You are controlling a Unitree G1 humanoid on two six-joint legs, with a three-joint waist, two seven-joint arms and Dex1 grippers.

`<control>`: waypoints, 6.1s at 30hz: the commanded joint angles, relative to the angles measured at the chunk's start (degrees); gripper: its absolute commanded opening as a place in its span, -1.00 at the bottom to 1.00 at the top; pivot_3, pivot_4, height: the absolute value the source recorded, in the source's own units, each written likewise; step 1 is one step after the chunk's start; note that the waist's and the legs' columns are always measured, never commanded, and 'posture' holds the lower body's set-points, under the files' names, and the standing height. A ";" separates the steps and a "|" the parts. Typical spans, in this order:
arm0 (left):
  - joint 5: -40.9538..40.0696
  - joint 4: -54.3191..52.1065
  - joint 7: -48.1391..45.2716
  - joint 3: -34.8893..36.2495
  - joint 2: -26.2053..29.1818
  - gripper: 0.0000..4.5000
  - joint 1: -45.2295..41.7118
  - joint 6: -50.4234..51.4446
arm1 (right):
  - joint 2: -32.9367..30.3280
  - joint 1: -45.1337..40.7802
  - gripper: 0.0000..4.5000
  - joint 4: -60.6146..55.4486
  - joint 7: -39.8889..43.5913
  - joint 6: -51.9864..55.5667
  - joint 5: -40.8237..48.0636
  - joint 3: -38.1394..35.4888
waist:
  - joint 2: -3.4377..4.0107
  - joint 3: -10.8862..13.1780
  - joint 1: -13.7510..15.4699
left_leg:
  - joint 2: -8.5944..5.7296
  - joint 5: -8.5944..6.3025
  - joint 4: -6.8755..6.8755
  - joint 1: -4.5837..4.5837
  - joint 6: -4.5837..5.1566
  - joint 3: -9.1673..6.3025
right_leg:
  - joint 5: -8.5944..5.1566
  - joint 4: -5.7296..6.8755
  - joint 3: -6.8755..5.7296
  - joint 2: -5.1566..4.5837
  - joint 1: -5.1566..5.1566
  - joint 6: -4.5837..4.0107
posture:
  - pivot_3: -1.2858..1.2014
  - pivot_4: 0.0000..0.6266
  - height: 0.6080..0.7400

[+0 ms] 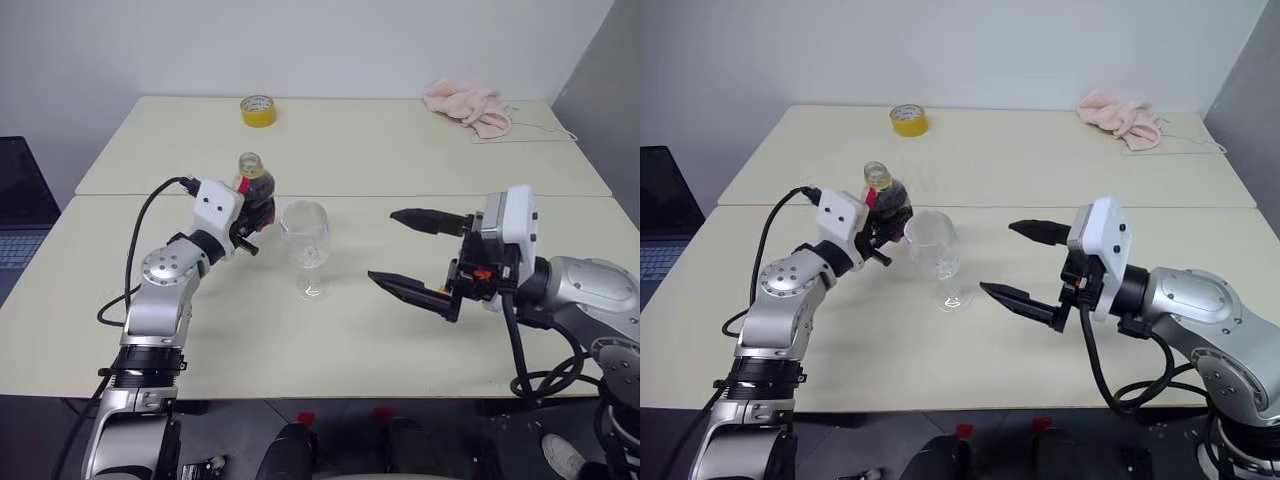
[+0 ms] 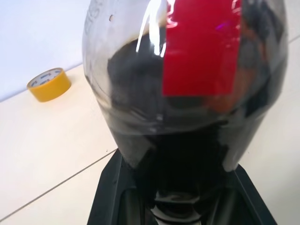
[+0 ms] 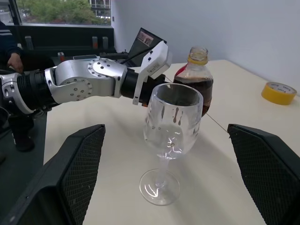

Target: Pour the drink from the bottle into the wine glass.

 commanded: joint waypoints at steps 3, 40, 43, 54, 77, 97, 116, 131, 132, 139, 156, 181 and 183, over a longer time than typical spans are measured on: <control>3.09 -0.99 -0.46 -0.65 2.13 -0.58 -3.58 -6.18 | 0.75 -1.31 1.00 -1.01 -0.67 -1.20 -0.65 1.73 | 0.00 0.00 0.00 | 0.00 0.00 0.00 0.00 0.00 0.00 | 0.00 0.00 -0.01 0.00 0.00 0.00 | 0.03 -0.52 1.00; 16.46 9.14 -1.89 -2.98 13.17 -0.59 -7.80 -39.56 | 4.48 -8.62 1.00 3.51 -0.05 -3.07 -7.27 7.33 | 0.01 0.00 -0.19 | -0.01 0.00 -0.01 -0.08 0.00 0.01 | 0.00 0.05 0.00 0.00 -0.14 0.00 | 0.03 -0.52 1.00; 17.50 9.72 -0.87 -3.02 13.50 -0.59 -8.18 -41.33 | 4.81 -8.63 1.00 3.67 -0.01 -3.15 -7.87 7.44 | 0.01 0.00 -0.21 | -0.02 0.00 -0.01 -0.08 0.00 0.01 | 0.00 0.05 0.00 0.00 -0.14 0.00 | 0.03 -0.52 1.00; 23.23 12.90 3.89 -3.68 14.85 -0.60 -10.51 -46.14 | 5.71 -9.08 1.00 3.73 0.13 -2.61 -8.47 7.50 | 0.01 0.00 -0.32 | -0.03 0.00 -0.01 -0.08 0.00 0.01 | 0.00 0.08 -0.01 0.01 -0.16 0.00 | 0.03 -0.52 1.00; 32.03 15.23 12.90 -4.88 16.44 -0.61 -12.92 -50.13 | 6.50 -9.51 1.00 3.72 0.22 -1.78 -8.45 7.44 | 0.01 0.00 -0.76 | -0.04 0.00 -0.02 -0.10 0.00 0.00 | 0.00 0.14 0.00 0.01 -0.20 0.00 | 0.03 -0.52 1.00; 36.61 17.87 18.14 -6.20 18.38 -0.61 -14.83 -53.18 | 6.93 -8.93 1.00 3.36 0.00 -1.94 -8.50 7.55 | 0.01 0.00 -0.86 | -0.05 0.00 -0.02 -0.11 0.00 0.01 | 0.00 0.17 0.00 0.01 -0.22 0.00 | 0.03 -0.52 1.00; 38.68 18.06 21.49 -7.15 19.43 -0.61 -15.82 -53.47 | 7.12 -8.70 1.00 3.27 0.04 -1.94 -8.33 7.35 | 0.01 0.00 -1.02 | -0.05 0.00 -0.02 -0.11 0.00 0.01 | 0.00 0.21 0.00 0.00 -0.25 0.00 | 0.03 -0.52 1.00; 39.41 18.67 22.21 -7.35 19.97 -0.61 -16.35 -53.79 | 7.02 -7.67 1.00 2.96 0.29 -2.32 -8.59 7.52 | 0.01 0.00 -1.16 | -0.05 0.00 0.00 -0.16 0.00 0.08 | 0.00 0.52 0.08 0.00 -0.46 0.00 | 0.03 -0.52 1.00; 39.48 18.82 22.31 -7.37 20.01 -0.61 -16.46 -53.87 | 7.02 -7.66 1.00 2.96 0.28 -2.31 -8.59 7.53 | 0.01 0.00 -1.20 | -0.05 0.00 0.00 -0.16 0.00 0.08 | 0.00 0.53 0.07 0.00 -0.47 0.00 | 0.03 -0.52 1.00; 39.96 19.66 22.83 -7.56 20.20 -0.61 -17.05 -54.38 | 7.10 -7.80 1.00 2.93 0.23 -2.17 -8.40 7.53 | 0.01 0.00 -1.23 | -0.05 0.00 0.00 -0.17 0.00 0.08 | 0.00 0.55 0.07 0.00 -0.49 0.00 | 0.03 -0.52 1.00; 40.53 21.00 24.06 -7.97 20.80 -0.61 -17.55 -55.38 | 7.13 -7.68 1.00 2.69 0.12 -2.01 -8.26 7.59 | 0.01 0.00 -1.29 | -0.05 0.00 0.01 -0.18 0.00 0.08 | 0.00 0.61 0.07 0.00 -0.52 0.00 | 0.03 -0.52 1.00; 41.62 22.81 26.28 -9.02 21.34 -0.61 -18.09 -56.53 | 7.11 -7.08 1.00 2.40 0.15 -2.18 -8.43 7.71 | 0.01 0.00 -1.37 | -0.06 0.00 0.01 -0.19 0.00 0.09 | -0.01 0.72 0.08 0.00 -0.58 0.01 | 0.03 -0.52 1.00; 41.58 22.83 26.28 -8.99 21.35 -0.61 -18.11 -56.59 | 7.16 -7.20 1.00 2.38 0.07 -2.08 -8.37 7.72 | 0.01 0.00 -1.37 | -0.06 0.00 0.01 -0.19 0.00 0.09 | -0.01 0.72 0.08 0.00 -0.58 0.01 | 0.03 -0.52 1.00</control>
